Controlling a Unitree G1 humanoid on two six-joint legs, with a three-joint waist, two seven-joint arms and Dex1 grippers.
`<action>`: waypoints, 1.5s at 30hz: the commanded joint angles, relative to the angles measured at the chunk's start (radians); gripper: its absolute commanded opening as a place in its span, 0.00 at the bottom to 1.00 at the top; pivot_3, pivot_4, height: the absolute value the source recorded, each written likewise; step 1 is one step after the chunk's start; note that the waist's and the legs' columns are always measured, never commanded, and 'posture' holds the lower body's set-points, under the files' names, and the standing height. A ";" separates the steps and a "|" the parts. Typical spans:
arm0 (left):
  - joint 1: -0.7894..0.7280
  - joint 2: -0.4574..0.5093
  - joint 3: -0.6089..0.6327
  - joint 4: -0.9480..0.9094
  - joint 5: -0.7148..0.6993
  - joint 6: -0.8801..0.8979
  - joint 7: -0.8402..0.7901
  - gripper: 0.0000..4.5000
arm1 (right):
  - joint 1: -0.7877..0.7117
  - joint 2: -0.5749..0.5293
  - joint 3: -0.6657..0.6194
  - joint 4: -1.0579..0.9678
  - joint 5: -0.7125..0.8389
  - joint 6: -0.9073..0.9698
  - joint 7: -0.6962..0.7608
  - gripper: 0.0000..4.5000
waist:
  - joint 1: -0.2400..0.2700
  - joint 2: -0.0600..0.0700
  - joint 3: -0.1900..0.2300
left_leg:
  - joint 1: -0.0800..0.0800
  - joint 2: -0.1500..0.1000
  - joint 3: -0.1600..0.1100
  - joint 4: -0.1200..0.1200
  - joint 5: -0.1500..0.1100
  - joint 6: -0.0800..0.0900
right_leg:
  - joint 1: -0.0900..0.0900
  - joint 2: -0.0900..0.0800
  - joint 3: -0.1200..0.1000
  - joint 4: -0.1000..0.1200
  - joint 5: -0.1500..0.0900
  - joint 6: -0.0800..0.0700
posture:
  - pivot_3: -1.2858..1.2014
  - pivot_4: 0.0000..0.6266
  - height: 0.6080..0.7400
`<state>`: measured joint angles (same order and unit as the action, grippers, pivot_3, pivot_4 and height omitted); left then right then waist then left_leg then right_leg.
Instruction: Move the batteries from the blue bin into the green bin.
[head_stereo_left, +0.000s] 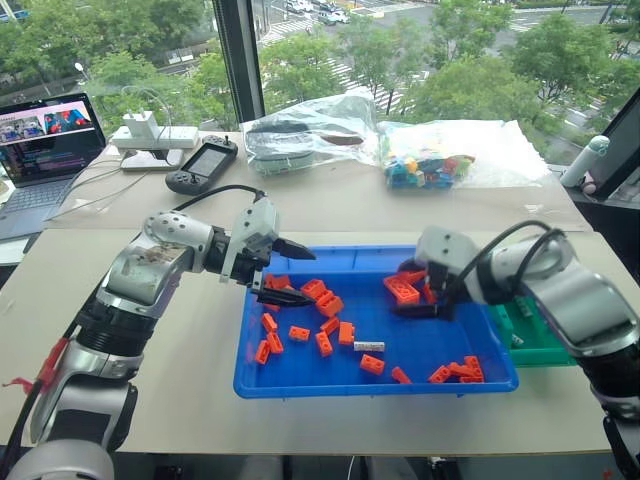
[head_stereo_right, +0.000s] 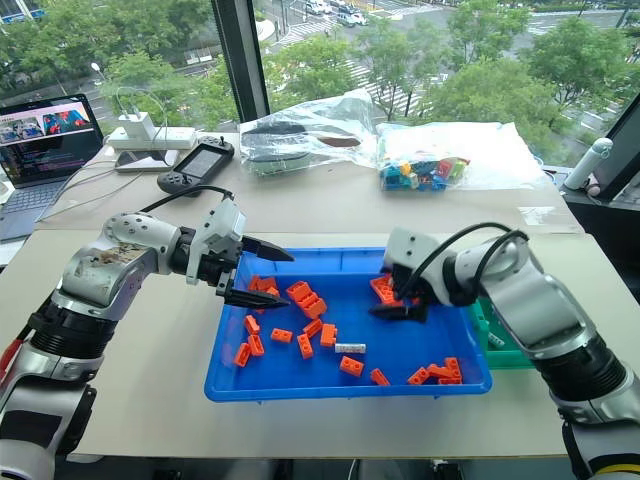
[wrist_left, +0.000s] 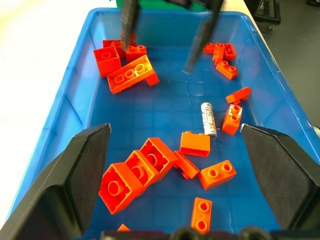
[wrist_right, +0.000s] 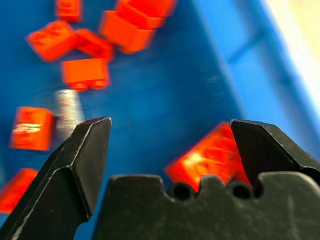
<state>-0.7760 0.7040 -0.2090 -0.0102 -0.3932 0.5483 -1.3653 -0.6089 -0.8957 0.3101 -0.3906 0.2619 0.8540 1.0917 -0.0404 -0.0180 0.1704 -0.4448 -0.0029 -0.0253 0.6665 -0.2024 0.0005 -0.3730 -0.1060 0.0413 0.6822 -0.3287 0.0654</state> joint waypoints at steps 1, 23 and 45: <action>-0.003 0.013 0.013 -0.027 -0.001 -0.015 -0.009 1.00 | 0.004 0.013 0.019 -0.044 0.014 0.031 -0.005 0.99 | 0.000 0.000 0.000 | 0.000 0.000 0.000 0.000 0.000 0.000 | 0.000 0.000 0.000 0.000 0.000 0.000 | 0.52 0.24 0.94; 0.029 0.073 0.006 -0.077 -0.024 0.022 -0.087 1.00 | 0.057 0.067 0.116 0.005 -0.070 -0.045 -0.052 0.15 | -0.001 0.000 0.000 | 0.000 0.000 0.000 0.000 0.000 0.000 | -0.001 0.000 0.000 0.000 0.000 0.000 | 0.52 0.24 0.94; 0.030 0.061 0.008 -0.068 -0.016 0.024 -0.069 1.00 | 0.005 0.105 0.055 0.014 -0.040 0.053 -0.088 0.61 | -0.001 0.000 0.000 | 0.001 0.000 0.000 0.000 0.000 0.000 | 0.000 0.000 0.000 0.000 0.000 0.000 | 0.52 0.24 0.94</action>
<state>-0.7380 0.7633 -0.2135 -0.0624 -0.3979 0.5726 -1.4332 -0.5834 -0.7923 0.3860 -0.3460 0.2122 0.8859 1.0131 -0.0411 -0.0184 0.1702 -0.4441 -0.0029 -0.0254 0.6666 -0.2024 0.0005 -0.3730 -0.1059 0.0412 0.6823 -0.3287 0.0654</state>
